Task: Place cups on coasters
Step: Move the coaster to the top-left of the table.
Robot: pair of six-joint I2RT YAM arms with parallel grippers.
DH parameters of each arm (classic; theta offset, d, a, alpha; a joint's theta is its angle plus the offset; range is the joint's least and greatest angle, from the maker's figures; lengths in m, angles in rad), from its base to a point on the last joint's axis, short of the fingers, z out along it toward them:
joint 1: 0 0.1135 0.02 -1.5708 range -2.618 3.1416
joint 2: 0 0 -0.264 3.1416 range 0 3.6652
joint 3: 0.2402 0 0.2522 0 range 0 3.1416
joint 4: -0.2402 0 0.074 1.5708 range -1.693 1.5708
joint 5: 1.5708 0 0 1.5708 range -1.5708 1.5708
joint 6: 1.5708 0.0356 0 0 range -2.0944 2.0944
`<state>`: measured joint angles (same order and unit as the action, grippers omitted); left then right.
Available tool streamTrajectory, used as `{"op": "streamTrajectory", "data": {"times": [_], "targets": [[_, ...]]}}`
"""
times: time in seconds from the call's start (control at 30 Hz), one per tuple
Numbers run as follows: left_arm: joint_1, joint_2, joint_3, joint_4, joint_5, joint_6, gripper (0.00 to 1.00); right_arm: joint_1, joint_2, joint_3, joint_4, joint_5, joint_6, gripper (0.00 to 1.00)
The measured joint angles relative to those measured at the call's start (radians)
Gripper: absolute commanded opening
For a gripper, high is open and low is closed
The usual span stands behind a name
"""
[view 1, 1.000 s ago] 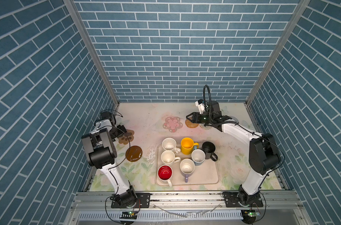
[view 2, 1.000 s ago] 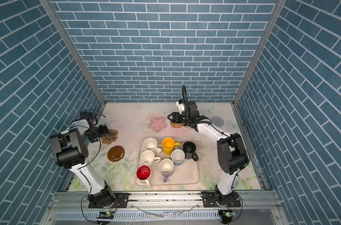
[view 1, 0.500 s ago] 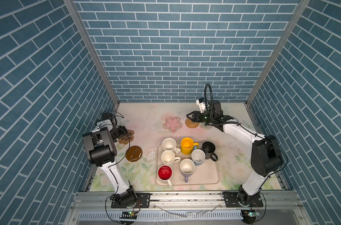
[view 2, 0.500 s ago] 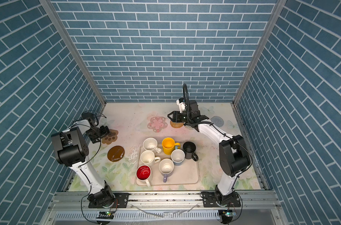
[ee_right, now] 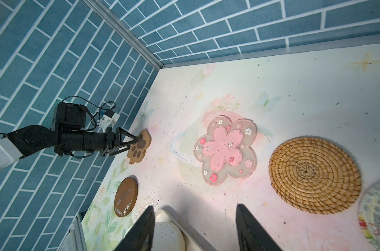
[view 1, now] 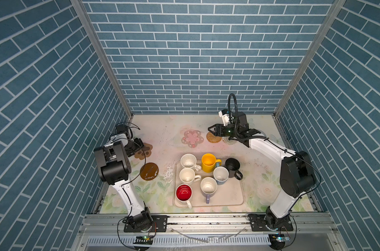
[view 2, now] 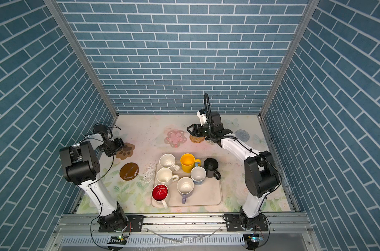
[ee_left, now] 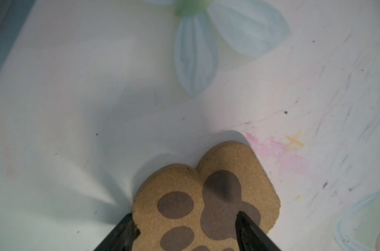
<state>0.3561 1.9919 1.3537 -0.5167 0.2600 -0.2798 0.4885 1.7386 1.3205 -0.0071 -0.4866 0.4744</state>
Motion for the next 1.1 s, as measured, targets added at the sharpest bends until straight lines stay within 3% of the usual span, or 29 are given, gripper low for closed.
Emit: {"op": "streamTrajectory", "data": {"times": [0.4,0.73,0.93,1.1], "targets": [[-0.1,0.032,0.042,0.03,0.014,-0.065,0.71,-0.002,-0.003,-0.003,0.0,0.0,0.0,0.6],[-0.232,0.114,0.169,0.016,0.013,-0.142,0.72,-0.002,-0.023,-0.013,-0.019,0.007,0.0,0.6],[-0.267,0.123,0.222,-0.018,-0.002,-0.153,0.81,-0.002,-0.069,-0.029,-0.029,0.015,0.0,0.6],[-0.262,0.073,0.243,-0.111,-0.083,-0.128,0.86,-0.002,-0.087,-0.047,-0.035,0.023,0.0,0.6]]}}
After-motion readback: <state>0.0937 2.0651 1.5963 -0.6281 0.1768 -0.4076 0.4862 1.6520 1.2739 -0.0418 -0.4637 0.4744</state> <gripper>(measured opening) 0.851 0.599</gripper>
